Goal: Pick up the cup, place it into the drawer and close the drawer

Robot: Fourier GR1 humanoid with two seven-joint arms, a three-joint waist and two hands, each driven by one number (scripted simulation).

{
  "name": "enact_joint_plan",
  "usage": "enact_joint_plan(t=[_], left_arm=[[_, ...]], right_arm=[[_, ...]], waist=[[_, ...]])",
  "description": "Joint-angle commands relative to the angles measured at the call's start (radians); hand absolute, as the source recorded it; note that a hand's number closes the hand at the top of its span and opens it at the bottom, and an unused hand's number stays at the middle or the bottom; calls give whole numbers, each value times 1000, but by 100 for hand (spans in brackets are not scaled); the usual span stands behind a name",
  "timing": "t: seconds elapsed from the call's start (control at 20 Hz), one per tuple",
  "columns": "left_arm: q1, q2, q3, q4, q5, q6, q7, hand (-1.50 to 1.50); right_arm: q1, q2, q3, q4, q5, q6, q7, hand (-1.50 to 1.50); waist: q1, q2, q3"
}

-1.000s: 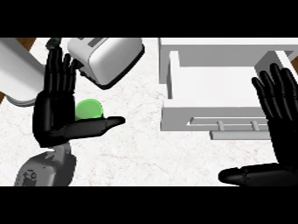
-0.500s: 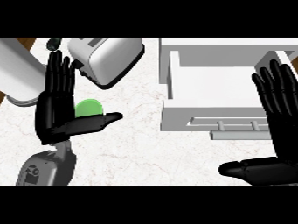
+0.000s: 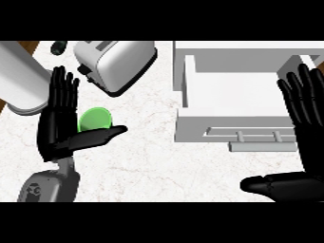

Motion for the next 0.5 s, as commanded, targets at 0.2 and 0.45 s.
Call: enact_joint_plan(t=[0.2,0.45], left_arm=[[43,39,84,149,40,-34,-108,-150],[119,45,89,188,54,-80,-191,-150]], right_arm=[[54,12,15,-43,8,10,-18,-150],[20,-20,-34,25,-39,50,-31,-150]], waist=[[-2,0,0],[1,0,0]])
